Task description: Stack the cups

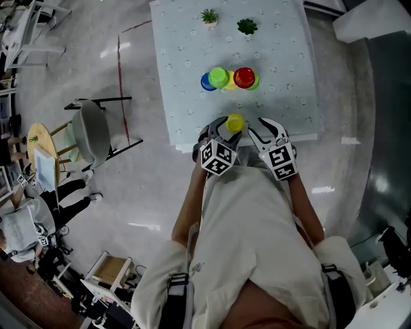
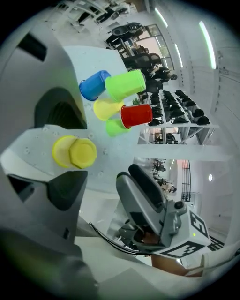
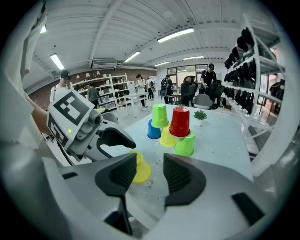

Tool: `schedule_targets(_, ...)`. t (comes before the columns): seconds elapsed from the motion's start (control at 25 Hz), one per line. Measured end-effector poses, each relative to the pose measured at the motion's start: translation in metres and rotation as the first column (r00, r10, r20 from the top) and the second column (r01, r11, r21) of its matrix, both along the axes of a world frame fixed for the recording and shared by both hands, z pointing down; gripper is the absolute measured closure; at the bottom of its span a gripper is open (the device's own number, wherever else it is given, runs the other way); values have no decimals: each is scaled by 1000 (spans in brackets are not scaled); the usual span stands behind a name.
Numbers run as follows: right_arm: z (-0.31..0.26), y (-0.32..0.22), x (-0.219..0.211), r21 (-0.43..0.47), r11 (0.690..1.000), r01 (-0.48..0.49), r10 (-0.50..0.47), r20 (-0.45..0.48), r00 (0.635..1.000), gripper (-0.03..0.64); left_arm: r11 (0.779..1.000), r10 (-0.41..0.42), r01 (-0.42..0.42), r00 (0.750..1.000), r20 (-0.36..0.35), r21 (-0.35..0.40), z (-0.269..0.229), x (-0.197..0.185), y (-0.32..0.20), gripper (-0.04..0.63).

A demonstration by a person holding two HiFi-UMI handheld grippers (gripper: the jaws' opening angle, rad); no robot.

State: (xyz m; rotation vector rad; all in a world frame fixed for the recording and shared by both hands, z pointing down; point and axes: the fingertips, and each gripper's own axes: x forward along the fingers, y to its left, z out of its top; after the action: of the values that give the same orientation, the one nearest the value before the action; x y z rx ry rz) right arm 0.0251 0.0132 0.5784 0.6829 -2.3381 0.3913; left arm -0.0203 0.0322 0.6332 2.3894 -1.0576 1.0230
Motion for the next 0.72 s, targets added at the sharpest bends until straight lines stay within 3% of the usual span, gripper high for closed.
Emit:
schedule_targets(0.16,0,0,2,1,1000,-6,6,-2,1000,440,1000,13,-13,1000,23,-1,9,3,-2,326)
schedule_targets(0.24,-1,-1,2,0,1000,-7,7,-4,1000,440,1000,18,-19,999,26,10,8,2,-2,376)
schedule_targets(0.44,-1,-3,2,2,1000,-8,8,-2,1000,443,999,23,-24,1000,21,42,-2,0,-4,377)
schedule_targets(0.72,0,-11,0,8,1000,-3,3,12,1000,445,987,-43,44,999,-10,156,-54,-15,-19,379)
